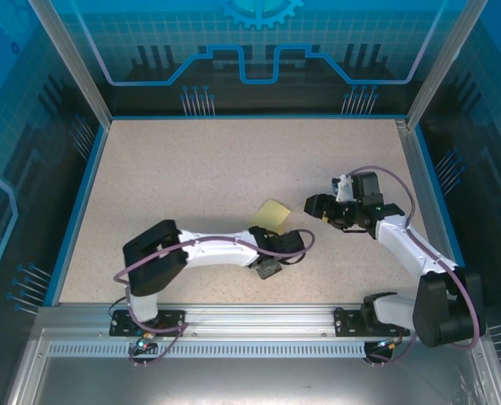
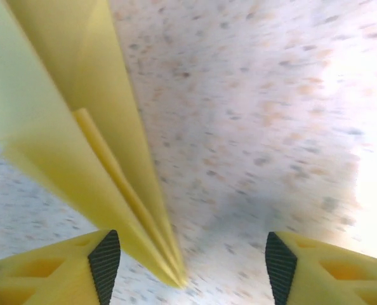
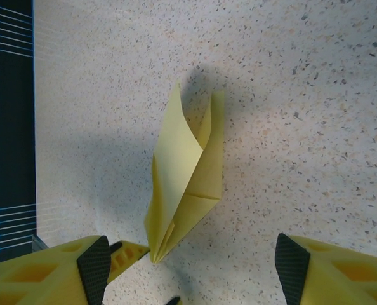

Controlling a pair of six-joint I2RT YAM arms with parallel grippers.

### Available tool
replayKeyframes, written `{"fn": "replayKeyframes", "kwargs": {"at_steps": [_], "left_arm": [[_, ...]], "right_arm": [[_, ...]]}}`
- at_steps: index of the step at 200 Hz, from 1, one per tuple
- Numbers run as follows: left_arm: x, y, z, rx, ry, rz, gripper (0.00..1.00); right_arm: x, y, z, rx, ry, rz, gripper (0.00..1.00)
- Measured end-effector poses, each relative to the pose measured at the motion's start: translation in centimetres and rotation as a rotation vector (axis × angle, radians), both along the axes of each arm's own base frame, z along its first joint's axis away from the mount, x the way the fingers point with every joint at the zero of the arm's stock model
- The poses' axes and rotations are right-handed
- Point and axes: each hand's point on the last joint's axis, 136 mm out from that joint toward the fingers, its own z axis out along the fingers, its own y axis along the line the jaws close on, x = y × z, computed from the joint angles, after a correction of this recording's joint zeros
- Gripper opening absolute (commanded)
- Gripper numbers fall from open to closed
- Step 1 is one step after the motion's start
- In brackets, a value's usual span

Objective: Fold a paper plane with a square sheet of paper (pick it up from the middle)

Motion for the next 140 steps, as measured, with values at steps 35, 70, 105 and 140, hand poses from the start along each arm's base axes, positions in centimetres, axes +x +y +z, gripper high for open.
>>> {"fn": "replayKeyframes", "kwargs": {"at_steps": [35, 70, 105, 140], "left_arm": [[-0.8, 0.3, 4.6, -0.278, 0.154, 0.089, 0.68], [0.0, 3.5, 8.9, -0.521, 0.205, 0.240, 0.70], [2.6, 8.8, 9.8, -0.680, 0.217, 0.491, 0.70], [4.6, 11.5, 8.0, -0.809, 0.271, 0.702, 0.71]], "right_arm": [[-0.4, 1.1, 0.0, 0.014, -0.004, 0.029, 0.64], [-1.9, 4.0, -0.4, 0.024, 0.011, 0.092, 0.52], [-3.9, 8.4, -0.3, 0.016, -0.004, 0.182, 0.41], [-4.8, 12.0, -0.9, -0.024, -0.007, 0.215, 0.32]]}}
